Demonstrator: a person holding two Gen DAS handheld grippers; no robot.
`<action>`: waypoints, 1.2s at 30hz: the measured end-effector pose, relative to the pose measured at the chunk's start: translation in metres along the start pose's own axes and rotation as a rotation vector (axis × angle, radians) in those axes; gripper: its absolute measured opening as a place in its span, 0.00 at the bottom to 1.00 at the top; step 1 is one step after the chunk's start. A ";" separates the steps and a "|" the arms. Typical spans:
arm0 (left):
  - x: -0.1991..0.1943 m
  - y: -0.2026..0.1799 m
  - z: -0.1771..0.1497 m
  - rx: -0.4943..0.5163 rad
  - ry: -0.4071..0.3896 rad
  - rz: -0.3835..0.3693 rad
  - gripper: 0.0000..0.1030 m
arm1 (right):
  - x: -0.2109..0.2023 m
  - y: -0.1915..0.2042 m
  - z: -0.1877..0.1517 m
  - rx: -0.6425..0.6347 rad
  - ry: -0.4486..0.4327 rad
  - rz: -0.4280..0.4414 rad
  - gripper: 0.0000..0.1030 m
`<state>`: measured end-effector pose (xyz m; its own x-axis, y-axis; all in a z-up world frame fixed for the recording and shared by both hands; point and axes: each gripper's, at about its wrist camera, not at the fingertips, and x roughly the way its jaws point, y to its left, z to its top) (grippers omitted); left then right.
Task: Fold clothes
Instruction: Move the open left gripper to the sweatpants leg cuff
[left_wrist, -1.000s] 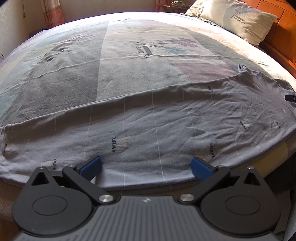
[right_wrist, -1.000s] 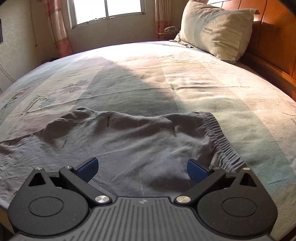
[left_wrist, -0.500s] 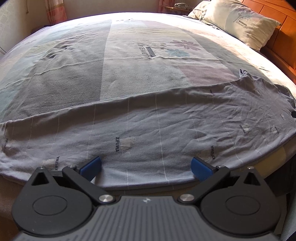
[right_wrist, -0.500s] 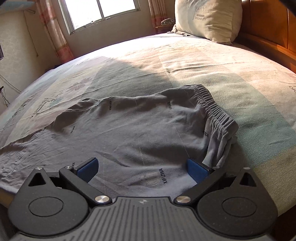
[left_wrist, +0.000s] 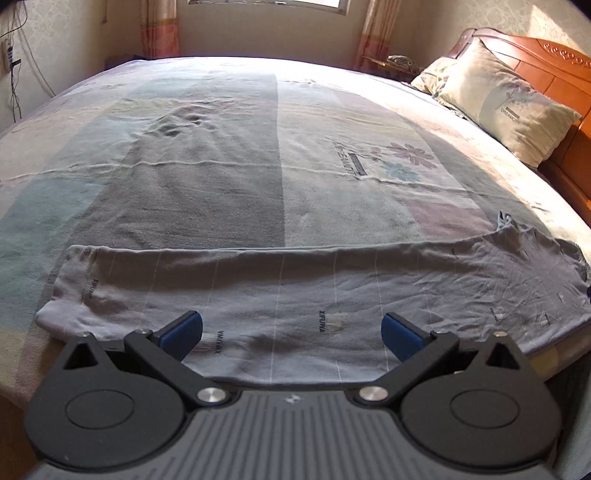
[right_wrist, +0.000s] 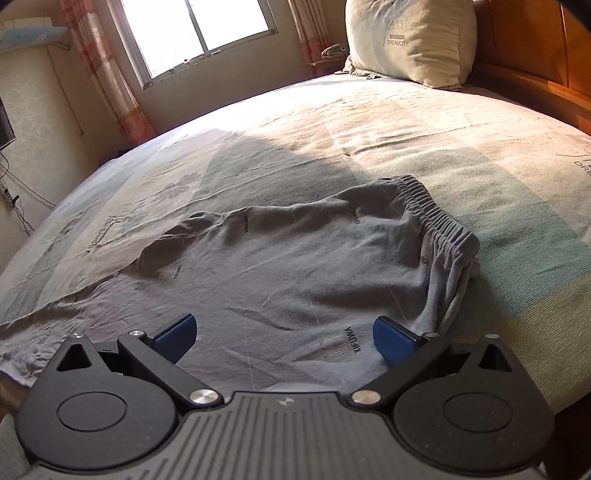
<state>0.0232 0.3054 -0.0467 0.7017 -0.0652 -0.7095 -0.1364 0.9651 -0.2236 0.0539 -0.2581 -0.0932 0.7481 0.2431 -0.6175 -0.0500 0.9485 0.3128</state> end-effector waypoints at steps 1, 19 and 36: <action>-0.006 0.018 0.003 -0.076 -0.015 -0.014 0.99 | -0.002 0.008 -0.001 -0.014 -0.002 0.017 1.00; 0.020 0.152 -0.033 -0.847 -0.115 -0.141 0.99 | -0.003 0.092 0.005 -0.197 0.006 0.096 1.00; 0.058 0.144 -0.038 -1.043 -0.196 -0.257 0.99 | -0.002 0.105 0.006 -0.254 -0.004 0.059 1.00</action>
<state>0.0177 0.4304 -0.1458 0.8806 -0.1031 -0.4624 -0.4306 0.2329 -0.8720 0.0511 -0.1602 -0.0546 0.7417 0.2991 -0.6003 -0.2579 0.9534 0.1565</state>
